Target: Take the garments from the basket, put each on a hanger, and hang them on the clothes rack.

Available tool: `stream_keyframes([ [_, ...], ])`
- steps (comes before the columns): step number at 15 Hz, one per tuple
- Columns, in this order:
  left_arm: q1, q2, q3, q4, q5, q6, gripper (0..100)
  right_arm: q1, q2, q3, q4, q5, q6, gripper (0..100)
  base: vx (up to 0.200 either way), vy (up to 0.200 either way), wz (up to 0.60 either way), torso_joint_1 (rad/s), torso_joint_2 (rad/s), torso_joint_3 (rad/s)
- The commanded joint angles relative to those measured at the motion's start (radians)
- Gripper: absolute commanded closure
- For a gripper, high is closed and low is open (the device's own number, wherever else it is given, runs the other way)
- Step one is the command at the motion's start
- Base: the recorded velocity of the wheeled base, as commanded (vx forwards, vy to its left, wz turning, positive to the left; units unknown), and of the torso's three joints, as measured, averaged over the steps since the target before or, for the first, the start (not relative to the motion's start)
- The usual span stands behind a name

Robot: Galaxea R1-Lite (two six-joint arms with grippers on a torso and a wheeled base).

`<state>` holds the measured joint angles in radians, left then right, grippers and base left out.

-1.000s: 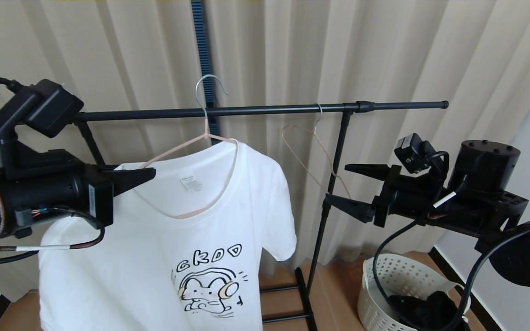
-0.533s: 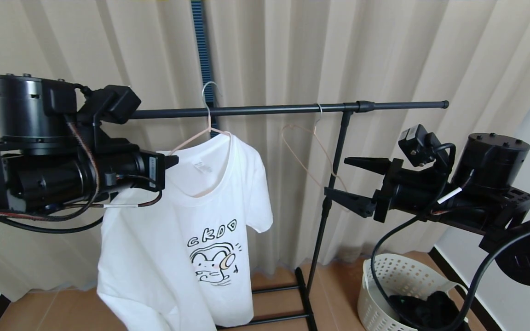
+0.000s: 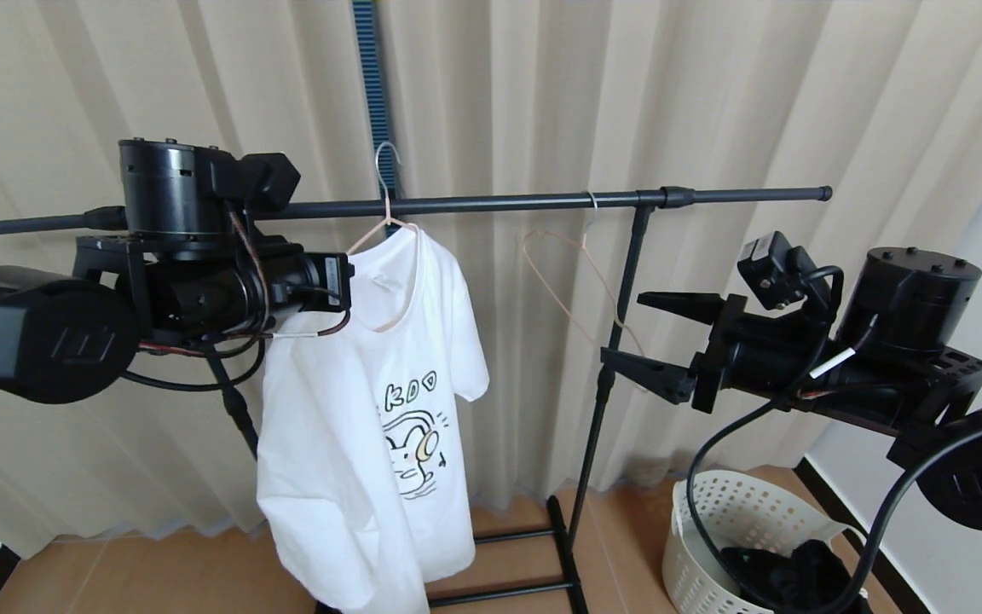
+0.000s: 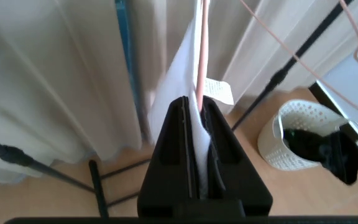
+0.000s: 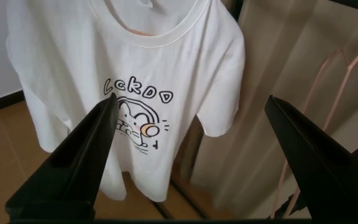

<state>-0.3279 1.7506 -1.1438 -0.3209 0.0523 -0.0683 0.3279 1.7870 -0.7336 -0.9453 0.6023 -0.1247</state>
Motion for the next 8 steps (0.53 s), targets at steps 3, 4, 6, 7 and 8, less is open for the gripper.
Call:
stream_keyframes([
  [3, 0.0, 0.078, -0.025, -0.024, 0.017, -0.002, 100, 0.0, 0.006, 0.0, 0.0, -0.001, -0.001, 0, 0.0, 0.0, 0.0, 0.0, 0.0, 0.0],
  [4, 0.001, 0.082, -0.027, -0.024, 0.017, -0.013, 100, 0.0, 0.006, 0.0, -0.001, 0.001, -0.001, 0, 0.0, 0.0, 0.0, 0.0, 0.0, 0.0],
  [6, 0.001, 0.096, -0.031, -0.026, 0.018, -0.022, 100, 0.0, 0.006, 0.002, -0.001, -0.001, -0.001, 0, 0.0, 0.0, 0.0, 0.0, 0.0, 0.0],
  [7, 0.003, 0.104, -0.033, -0.04, 0.02, -0.028, 100, 0.0, 0.006, 0.002, -0.001, -0.001, -0.001, 0, 0.0, 0.0, 0.0, 0.0, 0.0, 0.0],
  [8, 0.003, 0.112, -0.031, -0.046, 0.021, -0.033, 100, 0.0, 0.008, 0.002, -0.001, -0.001, -0.001, 0, 0.0, 0.0, 0.0, 0.0, 0.0, 0.0],
])
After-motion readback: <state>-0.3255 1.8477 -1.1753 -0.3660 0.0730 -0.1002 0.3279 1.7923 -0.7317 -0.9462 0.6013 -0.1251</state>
